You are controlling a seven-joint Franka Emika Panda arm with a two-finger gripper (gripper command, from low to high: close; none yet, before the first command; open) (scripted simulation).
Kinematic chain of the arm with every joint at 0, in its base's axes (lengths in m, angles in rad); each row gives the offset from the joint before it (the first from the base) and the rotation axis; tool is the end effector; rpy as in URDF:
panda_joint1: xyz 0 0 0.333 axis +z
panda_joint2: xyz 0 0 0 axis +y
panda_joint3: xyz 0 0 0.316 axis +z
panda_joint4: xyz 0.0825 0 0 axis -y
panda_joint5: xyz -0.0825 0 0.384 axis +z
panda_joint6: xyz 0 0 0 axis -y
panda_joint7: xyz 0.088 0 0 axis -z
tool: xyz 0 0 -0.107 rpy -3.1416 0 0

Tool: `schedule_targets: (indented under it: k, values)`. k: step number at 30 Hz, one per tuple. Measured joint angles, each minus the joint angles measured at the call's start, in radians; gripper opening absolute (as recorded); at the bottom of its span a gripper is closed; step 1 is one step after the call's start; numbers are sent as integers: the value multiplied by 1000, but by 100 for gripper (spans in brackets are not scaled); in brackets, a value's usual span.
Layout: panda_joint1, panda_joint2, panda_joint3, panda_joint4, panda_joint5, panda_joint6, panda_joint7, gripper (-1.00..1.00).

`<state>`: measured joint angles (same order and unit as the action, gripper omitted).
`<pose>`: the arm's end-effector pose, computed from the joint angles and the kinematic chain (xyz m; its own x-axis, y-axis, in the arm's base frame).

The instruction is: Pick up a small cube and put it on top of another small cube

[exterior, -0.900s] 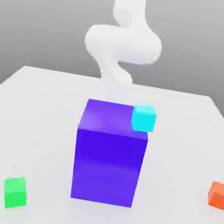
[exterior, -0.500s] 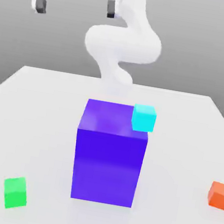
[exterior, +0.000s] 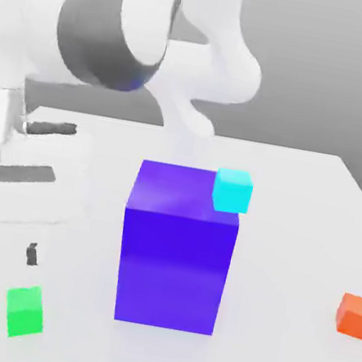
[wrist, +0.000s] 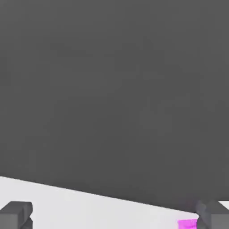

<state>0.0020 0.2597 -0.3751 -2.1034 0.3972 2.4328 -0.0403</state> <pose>0.5469 -0.2079 0.3114 0.8142 -0.5751 0.0797 -0.5548 -0.8111 -0.1853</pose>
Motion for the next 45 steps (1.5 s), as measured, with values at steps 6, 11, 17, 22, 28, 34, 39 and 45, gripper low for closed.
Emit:
schedule_targets:
  k: [6,11,17,22,28,34,39,45]
  values:
    - [-65,179,-8,32,-21,55,-105,0]
    - [-120,335,15,66,-20,140,-171,0]
    - [-145,399,45,83,10,182,-194,-100]
    - [-122,340,15,67,-19,140,-175,-100]
    - [-79,150,-30,-66,-161,113,-303,-100]
    - [-77,-13,-23,-230,-286,142,-553,-100]
    - [-88,-127,0,-366,-332,165,-807,-100]
    - [-102,-75,37,-413,-260,259,-976,-100]
